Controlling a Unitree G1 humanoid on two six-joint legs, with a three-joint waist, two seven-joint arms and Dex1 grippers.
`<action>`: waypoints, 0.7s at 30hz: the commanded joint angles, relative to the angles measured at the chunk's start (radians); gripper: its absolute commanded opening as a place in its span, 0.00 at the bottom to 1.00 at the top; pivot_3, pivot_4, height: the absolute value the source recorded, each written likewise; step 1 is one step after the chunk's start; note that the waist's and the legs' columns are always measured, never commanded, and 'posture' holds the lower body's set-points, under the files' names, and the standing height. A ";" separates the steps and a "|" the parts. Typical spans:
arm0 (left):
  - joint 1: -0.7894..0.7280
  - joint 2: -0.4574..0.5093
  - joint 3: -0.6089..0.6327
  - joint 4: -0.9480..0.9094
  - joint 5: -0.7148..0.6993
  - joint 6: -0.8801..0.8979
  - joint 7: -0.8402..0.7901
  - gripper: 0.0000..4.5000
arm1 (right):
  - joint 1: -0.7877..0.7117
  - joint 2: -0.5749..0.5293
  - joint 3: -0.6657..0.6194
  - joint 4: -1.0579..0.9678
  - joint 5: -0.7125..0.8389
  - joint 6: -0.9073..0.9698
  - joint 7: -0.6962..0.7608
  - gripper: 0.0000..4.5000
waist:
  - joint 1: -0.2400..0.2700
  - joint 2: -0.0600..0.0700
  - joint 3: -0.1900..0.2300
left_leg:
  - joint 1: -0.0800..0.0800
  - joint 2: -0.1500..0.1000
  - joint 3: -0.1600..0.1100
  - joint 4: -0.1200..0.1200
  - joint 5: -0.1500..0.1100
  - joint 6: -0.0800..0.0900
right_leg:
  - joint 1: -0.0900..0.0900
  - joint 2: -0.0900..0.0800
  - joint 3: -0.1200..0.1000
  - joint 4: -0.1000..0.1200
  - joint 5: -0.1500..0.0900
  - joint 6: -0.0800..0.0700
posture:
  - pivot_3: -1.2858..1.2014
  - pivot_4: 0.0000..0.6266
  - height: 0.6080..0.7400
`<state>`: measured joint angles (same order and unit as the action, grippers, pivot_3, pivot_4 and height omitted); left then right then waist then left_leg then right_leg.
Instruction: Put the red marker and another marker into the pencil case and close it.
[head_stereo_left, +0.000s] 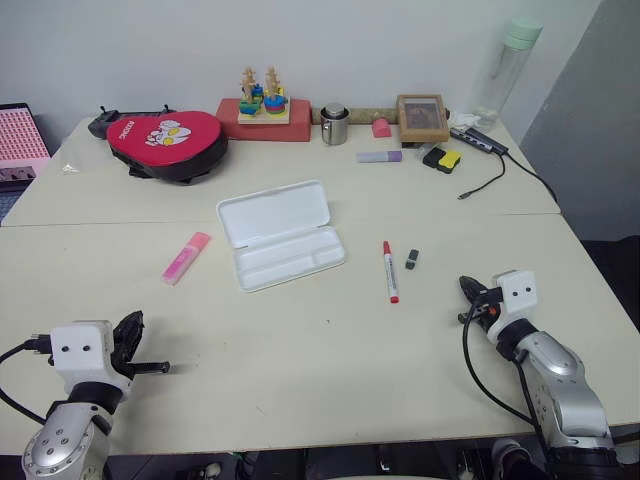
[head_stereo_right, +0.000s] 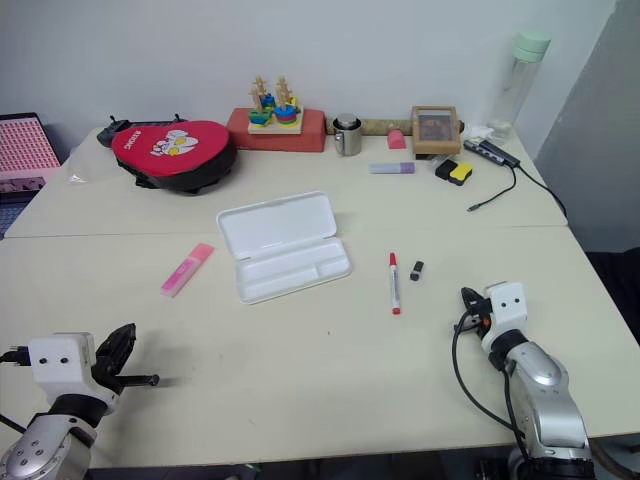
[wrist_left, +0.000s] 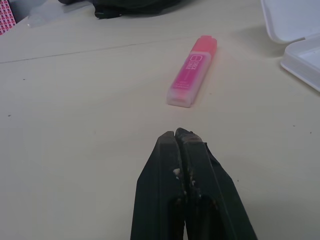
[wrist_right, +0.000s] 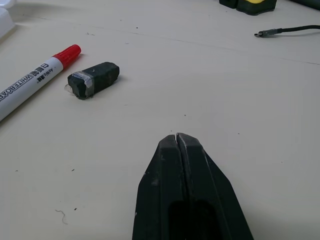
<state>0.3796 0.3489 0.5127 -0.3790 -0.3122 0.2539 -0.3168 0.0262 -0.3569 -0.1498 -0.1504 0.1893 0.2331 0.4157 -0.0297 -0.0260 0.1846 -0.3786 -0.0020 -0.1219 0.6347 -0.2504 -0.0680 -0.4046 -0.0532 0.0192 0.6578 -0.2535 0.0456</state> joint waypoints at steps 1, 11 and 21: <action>-0.007 -0.004 -0.010 -0.012 0.000 -0.024 -0.001 0.01 | -0.012 -0.004 -0.006 -0.030 0.018 -0.001 0.006 0.00 | 0.000 0.000 0.000 | 0.000 0.000 0.000 0.000 0.000 0.000 | 0.000 0.000 0.000 0.000 0.000 0.000 | 0.52 0.24 1.00; -0.011 0.002 -0.008 0.046 0.009 -0.048 -0.011 0.01 | -0.020 -0.007 -0.005 -0.030 0.023 0.013 0.010 0.00 | 0.000 0.000 0.000 | 0.000 0.000 0.000 0.000 0.000 0.000 | 0.000 0.000 0.000 0.000 0.000 0.000 | 0.52 0.24 1.00; -0.007 0.033 0.034 0.079 -0.066 -0.065 -0.091 0.01 | -0.059 -0.011 -0.037 -0.041 0.113 0.081 0.031 0.00 | 0.000 0.000 0.000 | 0.000 0.000 0.000 0.000 0.000 0.000 | 0.000 0.000 0.000 0.000 0.000 0.000 | 0.52 0.24 1.00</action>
<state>0.3670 0.3621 0.5145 -0.2828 -0.3465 0.2103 -0.3822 -0.0166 -0.3567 -0.1556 -0.1511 0.2741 0.3147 0.4373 -0.0299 -0.0259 0.1846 -0.3787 -0.0020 -0.1220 0.6347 -0.2504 -0.0680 -0.4046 -0.0532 0.0188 0.6578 -0.2535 0.0455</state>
